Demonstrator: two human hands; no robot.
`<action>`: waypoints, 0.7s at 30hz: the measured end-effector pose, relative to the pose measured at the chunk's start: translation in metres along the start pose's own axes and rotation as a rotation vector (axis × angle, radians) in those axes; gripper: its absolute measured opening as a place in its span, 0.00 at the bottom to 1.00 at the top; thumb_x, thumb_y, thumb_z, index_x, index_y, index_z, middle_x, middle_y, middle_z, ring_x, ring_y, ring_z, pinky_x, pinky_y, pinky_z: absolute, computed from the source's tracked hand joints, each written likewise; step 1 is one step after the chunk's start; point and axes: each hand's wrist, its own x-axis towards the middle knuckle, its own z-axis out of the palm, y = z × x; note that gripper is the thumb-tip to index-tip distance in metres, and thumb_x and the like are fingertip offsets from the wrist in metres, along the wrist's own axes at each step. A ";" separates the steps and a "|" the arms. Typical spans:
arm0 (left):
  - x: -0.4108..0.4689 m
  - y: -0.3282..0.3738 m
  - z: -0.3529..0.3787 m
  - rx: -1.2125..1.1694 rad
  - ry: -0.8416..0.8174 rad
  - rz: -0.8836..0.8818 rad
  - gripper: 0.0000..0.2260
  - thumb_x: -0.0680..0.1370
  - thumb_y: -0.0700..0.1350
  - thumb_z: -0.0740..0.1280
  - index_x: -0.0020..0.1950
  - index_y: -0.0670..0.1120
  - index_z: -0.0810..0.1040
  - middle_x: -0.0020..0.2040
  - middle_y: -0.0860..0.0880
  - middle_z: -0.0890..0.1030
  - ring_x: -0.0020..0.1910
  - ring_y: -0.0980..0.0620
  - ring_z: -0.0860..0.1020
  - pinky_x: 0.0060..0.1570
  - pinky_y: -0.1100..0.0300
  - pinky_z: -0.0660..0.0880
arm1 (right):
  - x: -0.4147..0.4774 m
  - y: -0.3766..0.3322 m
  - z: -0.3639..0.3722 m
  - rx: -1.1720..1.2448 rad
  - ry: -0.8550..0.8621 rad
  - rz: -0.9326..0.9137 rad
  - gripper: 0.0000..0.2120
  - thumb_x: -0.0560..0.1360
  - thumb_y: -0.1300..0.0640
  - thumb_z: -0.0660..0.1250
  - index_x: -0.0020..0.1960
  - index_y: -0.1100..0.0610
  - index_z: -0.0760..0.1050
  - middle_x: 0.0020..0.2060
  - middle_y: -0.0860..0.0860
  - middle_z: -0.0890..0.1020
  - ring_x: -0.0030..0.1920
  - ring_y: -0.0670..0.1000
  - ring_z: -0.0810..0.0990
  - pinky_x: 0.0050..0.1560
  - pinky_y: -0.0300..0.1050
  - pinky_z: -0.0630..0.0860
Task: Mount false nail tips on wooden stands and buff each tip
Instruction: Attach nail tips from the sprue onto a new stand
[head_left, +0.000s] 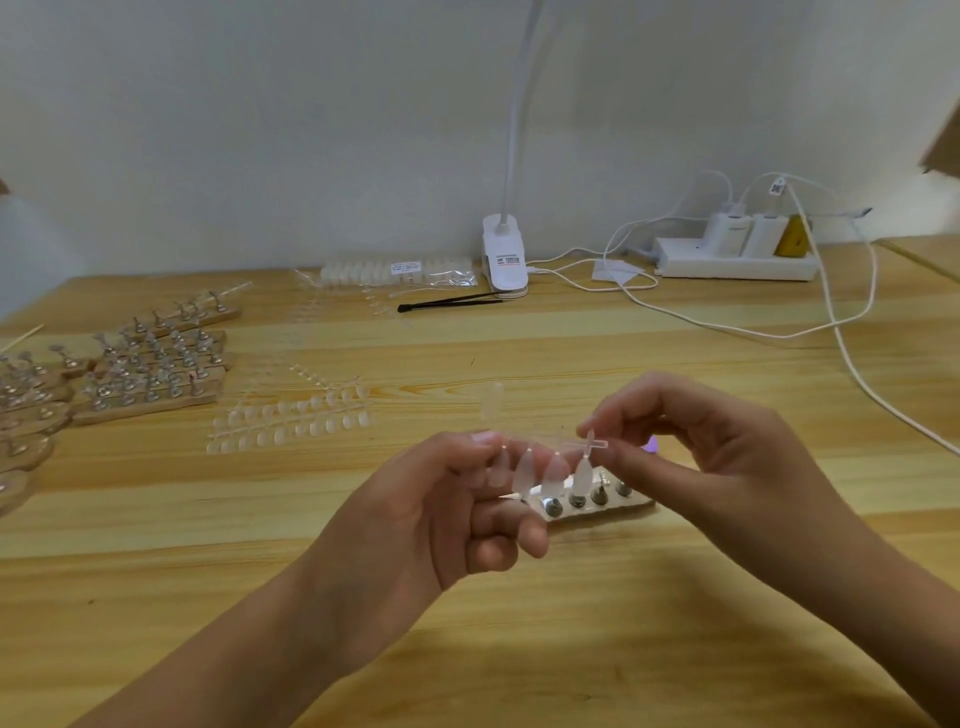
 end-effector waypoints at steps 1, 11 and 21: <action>0.000 0.000 0.000 -0.012 0.013 -0.010 0.12 0.73 0.49 0.63 0.40 0.47 0.85 0.61 0.29 0.74 0.32 0.56 0.79 0.30 0.68 0.72 | 0.000 0.001 0.001 -0.044 -0.014 -0.018 0.05 0.70 0.49 0.70 0.45 0.46 0.82 0.40 0.47 0.82 0.43 0.51 0.79 0.47 0.48 0.76; 0.004 0.002 -0.004 -0.252 -0.002 -0.073 0.16 0.75 0.49 0.61 0.35 0.49 0.85 0.62 0.38 0.79 0.29 0.58 0.76 0.28 0.71 0.72 | 0.002 0.004 -0.004 -0.127 -0.052 -0.038 0.10 0.71 0.48 0.69 0.51 0.46 0.84 0.45 0.43 0.81 0.49 0.47 0.81 0.48 0.38 0.76; 0.000 0.003 -0.003 0.011 0.001 -0.080 0.13 0.75 0.50 0.62 0.40 0.49 0.85 0.57 0.44 0.83 0.27 0.57 0.77 0.22 0.72 0.68 | 0.009 0.005 -0.023 -0.165 -0.009 -0.050 0.10 0.70 0.48 0.71 0.50 0.46 0.83 0.45 0.43 0.82 0.48 0.47 0.81 0.48 0.30 0.74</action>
